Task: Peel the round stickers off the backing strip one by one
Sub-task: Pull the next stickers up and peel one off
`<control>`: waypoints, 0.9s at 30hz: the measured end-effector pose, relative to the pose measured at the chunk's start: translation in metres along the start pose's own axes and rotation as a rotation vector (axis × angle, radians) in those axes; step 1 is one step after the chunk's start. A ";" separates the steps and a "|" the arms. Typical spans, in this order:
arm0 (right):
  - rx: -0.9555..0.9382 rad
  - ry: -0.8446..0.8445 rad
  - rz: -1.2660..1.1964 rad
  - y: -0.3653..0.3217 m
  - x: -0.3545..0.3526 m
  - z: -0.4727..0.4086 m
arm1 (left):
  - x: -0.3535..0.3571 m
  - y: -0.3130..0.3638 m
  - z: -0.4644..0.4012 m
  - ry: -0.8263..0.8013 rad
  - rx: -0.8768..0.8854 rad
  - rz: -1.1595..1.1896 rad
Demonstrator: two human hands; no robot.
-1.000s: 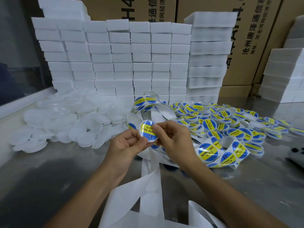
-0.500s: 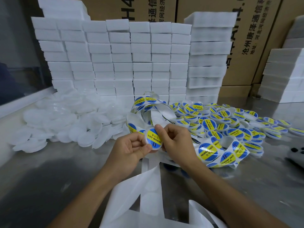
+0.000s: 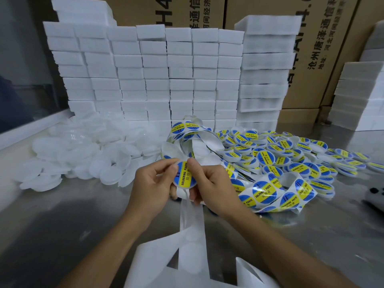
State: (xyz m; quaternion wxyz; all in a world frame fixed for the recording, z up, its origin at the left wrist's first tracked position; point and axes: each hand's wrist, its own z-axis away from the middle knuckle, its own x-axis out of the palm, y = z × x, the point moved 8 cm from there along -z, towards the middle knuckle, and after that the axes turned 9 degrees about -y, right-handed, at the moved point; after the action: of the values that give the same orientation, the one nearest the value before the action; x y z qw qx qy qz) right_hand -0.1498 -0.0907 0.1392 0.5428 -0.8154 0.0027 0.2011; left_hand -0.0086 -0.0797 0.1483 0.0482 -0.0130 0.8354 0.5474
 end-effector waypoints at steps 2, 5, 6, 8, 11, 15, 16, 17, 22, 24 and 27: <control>-0.017 -0.061 -0.053 -0.001 0.006 -0.001 | -0.002 -0.002 0.000 0.028 -0.016 0.008; -0.022 -0.120 -0.144 -0.001 0.010 -0.001 | -0.009 -0.006 0.000 0.106 -0.047 0.018; -0.019 -0.111 -0.152 0.000 0.009 -0.001 | -0.011 -0.009 0.000 0.117 -0.064 0.032; -0.030 -0.108 -0.118 0.001 0.006 -0.001 | -0.010 -0.015 0.000 0.102 -0.108 0.087; -0.052 -0.107 -0.118 0.000 0.000 -0.002 | -0.004 -0.020 -0.002 0.032 -0.168 0.238; -0.062 -0.046 -0.132 0.000 -0.005 -0.003 | 0.003 -0.022 -0.001 -0.035 -0.203 0.349; -0.060 -0.004 -0.128 -0.001 -0.009 -0.003 | 0.005 -0.022 0.000 -0.046 -0.206 0.355; -0.049 0.039 -0.124 -0.001 -0.012 -0.002 | 0.008 -0.021 0.001 -0.058 -0.209 0.360; 0.020 0.073 -0.130 0.003 -0.018 0.000 | 0.017 -0.017 0.003 -0.125 -0.175 0.331; 0.050 0.089 -0.131 0.005 -0.019 0.001 | 0.017 -0.017 0.004 -0.123 -0.170 0.316; 0.043 0.092 -0.136 0.005 -0.022 -0.001 | 0.016 -0.019 0.003 -0.118 -0.180 0.320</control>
State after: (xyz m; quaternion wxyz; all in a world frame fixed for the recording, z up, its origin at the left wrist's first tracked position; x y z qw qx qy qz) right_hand -0.1710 -0.0977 0.1427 0.5720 -0.8102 -0.0236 0.1259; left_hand -0.0228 -0.0837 0.1286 0.0081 0.1476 0.7701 0.6205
